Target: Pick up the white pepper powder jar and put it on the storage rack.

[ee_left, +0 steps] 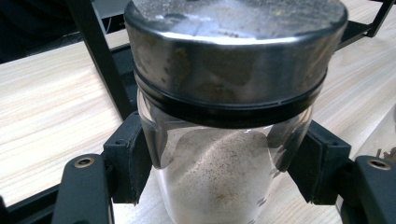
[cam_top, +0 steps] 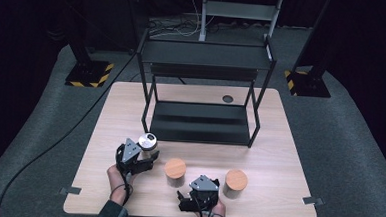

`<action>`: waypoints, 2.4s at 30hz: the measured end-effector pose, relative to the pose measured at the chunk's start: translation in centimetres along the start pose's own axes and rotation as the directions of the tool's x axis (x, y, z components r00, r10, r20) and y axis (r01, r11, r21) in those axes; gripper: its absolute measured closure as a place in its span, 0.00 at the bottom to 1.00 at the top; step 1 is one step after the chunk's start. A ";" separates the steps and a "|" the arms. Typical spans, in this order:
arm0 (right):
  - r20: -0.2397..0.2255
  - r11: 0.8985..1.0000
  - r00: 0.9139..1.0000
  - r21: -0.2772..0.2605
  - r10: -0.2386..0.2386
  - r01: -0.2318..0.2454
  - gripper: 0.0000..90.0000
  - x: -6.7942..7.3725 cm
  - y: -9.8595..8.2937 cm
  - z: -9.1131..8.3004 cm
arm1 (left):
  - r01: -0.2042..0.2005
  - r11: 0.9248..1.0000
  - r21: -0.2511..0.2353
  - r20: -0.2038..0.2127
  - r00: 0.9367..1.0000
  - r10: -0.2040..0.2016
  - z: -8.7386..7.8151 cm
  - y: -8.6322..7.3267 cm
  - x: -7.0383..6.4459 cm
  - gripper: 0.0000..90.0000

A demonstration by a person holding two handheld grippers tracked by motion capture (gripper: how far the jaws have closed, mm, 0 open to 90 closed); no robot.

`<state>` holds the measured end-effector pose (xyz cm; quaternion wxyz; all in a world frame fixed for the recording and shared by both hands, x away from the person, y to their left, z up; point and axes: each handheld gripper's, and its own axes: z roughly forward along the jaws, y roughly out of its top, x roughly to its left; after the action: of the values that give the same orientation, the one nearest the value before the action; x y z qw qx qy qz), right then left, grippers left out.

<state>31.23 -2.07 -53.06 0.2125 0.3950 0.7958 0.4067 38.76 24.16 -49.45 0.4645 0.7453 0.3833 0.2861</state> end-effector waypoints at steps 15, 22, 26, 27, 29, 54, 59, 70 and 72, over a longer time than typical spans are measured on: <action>0.001 1.000 1.000 0.000 -0.001 0.001 0.04 0.0 0.0 0.0 | -0.008 1.000 0.004 0.013 1.000 0.008 1.0 0.5 -0.3 0.34; 0.001 1.000 1.000 0.000 -0.002 0.002 0.04 0.0 0.0 0.0 | -0.012 1.000 0.010 0.024 1.000 0.012 1.5 0.6 -0.4 0.34; 0.002 1.000 1.000 0.000 -0.002 0.002 0.04 0.0 0.0 0.0 | -0.012 1.000 0.009 0.029 1.000 0.012 1.7 0.7 -0.5 0.34; 0.002 1.000 1.000 0.000 -0.002 0.002 0.04 0.0 0.0 0.0 | -0.012 1.000 0.011 0.029 0.999 0.012 1.7 0.7 -0.5 0.34; 0.001 1.000 1.000 0.001 -0.003 0.003 0.04 0.0 0.0 0.0 | -0.011 1.000 0.009 0.032 0.999 0.010 1.8 0.8 -0.5 0.34; -0.001 1.000 1.000 0.000 0.000 0.000 0.04 0.0 0.0 0.0 | 0.008 1.000 0.001 0.057 0.998 -0.008 3.4 1.7 -0.9 0.34; -0.001 1.000 1.000 0.000 0.000 0.000 0.04 0.0 0.0 0.0 | 0.011 1.000 -0.002 0.055 0.998 -0.011 3.6 2.0 -0.7 0.34; -0.001 1.000 1.000 -0.001 0.000 0.000 0.04 0.0 0.0 0.0 | -0.005 1.000 -0.003 0.058 0.998 0.006 4.4 2.5 -0.8 0.34; -0.001 1.000 1.000 -0.001 -0.001 0.001 0.04 0.0 0.0 0.0 | -0.008 1.000 -0.005 0.057 0.998 0.009 4.6 2.5 -0.9 0.34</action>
<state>31.22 -2.08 -53.06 0.2123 0.3944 0.7959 0.4073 42.61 20.57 -49.07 0.4759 0.7537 0.3659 0.2674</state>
